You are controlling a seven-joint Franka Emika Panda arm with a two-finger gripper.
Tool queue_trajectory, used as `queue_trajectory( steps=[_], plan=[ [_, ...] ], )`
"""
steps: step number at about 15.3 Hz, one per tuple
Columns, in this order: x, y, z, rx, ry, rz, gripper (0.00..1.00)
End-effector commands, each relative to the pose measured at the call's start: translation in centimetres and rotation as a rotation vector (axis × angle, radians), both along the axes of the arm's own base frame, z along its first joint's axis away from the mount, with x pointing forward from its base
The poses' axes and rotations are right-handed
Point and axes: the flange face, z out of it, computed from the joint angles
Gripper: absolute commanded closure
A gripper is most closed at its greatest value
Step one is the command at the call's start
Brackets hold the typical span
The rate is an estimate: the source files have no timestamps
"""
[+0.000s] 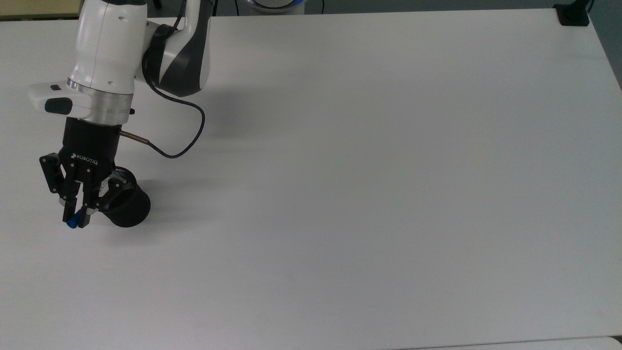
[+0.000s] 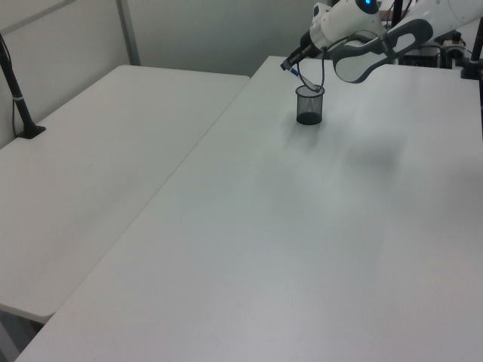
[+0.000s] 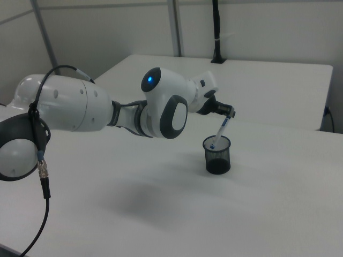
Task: Insert the marker
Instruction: 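Lower the marker into the pen cup, then open the gripper to release the marker in the cup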
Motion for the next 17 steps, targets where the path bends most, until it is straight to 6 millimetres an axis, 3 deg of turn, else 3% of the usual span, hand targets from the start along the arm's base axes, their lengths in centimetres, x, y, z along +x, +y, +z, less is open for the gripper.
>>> queue_trajectory(
  steps=[1, 2, 4, 8, 9, 12, 17],
  plan=[
    [-0.5, 0.2, -0.3, -0.005, -0.011, 0.007, 0.5],
    [-0.4, 0.4, -0.3, -0.003, -0.012, 0.008, 0.44],
    [-0.5, 0.4, -0.2, 0.001, -0.013, 0.004, 0.14],
    [0.1, 2.4, 0.8, 0.016, -0.015, 0.024, 0.11],
    [0.3, 3.7, 1.1, 0.025, 0.009, 0.029, 0.0],
    [0.9, 9.6, 3.1, 0.043, 0.119, 0.061, 0.0],
    [-0.8, 19.1, 7.2, 0.055, 0.307, 0.112, 0.0]
  ],
)
